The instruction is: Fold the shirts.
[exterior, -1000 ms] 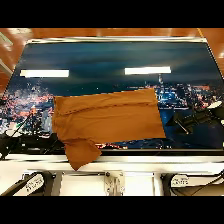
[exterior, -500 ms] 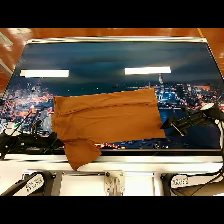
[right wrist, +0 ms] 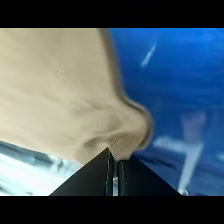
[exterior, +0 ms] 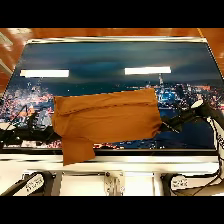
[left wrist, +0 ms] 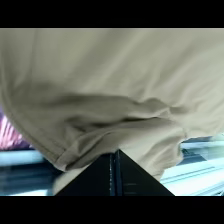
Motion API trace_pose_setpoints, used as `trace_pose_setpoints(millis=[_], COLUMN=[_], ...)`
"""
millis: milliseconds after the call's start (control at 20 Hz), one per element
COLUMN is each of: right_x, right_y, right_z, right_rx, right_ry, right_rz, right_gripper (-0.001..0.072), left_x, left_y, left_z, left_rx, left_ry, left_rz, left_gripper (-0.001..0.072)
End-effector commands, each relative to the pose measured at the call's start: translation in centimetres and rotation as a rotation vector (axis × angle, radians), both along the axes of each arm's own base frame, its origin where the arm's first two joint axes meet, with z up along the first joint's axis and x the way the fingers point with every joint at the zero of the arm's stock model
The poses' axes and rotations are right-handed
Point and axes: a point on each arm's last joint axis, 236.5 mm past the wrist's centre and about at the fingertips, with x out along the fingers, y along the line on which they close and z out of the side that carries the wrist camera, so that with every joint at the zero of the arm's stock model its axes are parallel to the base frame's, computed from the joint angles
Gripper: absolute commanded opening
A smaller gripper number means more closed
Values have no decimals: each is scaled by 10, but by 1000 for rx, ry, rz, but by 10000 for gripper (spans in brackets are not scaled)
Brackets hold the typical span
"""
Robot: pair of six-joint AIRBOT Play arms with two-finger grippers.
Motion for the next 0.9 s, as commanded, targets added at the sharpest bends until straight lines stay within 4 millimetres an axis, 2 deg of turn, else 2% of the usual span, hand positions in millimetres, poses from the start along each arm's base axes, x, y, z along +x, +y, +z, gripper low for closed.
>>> trace_pose_setpoints(millis=[0,100,200,300,400,500,650,750,850], right_x=[41,74,117,160,189,212,244,252,254], right_y=[10,12,16,12,10,21,25,24,24], right_z=[28,44,59,72,75,75,65,52,40], right_rx=[38,10,-63,-174,-242,-231,-238,-237,-237], right_ry=[-150,-253,-397,-526,-565,-581,-579,-552,-535], right_rz=[-45,-37,-35,-61,-49,-20,-48,-59,-59], right_gripper=[63,62,62,62,62,62,62,62,63], left_x=[31,60,87,110,130,152,189,212,225], left_y=[5,5,15,28,36,37,37,38,39], left_z=[34,64,86,96,95,90,83,75,60], left_rx=[-6,-31,-13,17,7,-40,-72,-75,-83], left_ry=[-104,-197,-283,-319,-322,-308,-309,-307,-285], left_rz=[-22,10,47,98,117,131,114,96,90], left_gripper=[34,34,33,33,33,34,34,34,34])
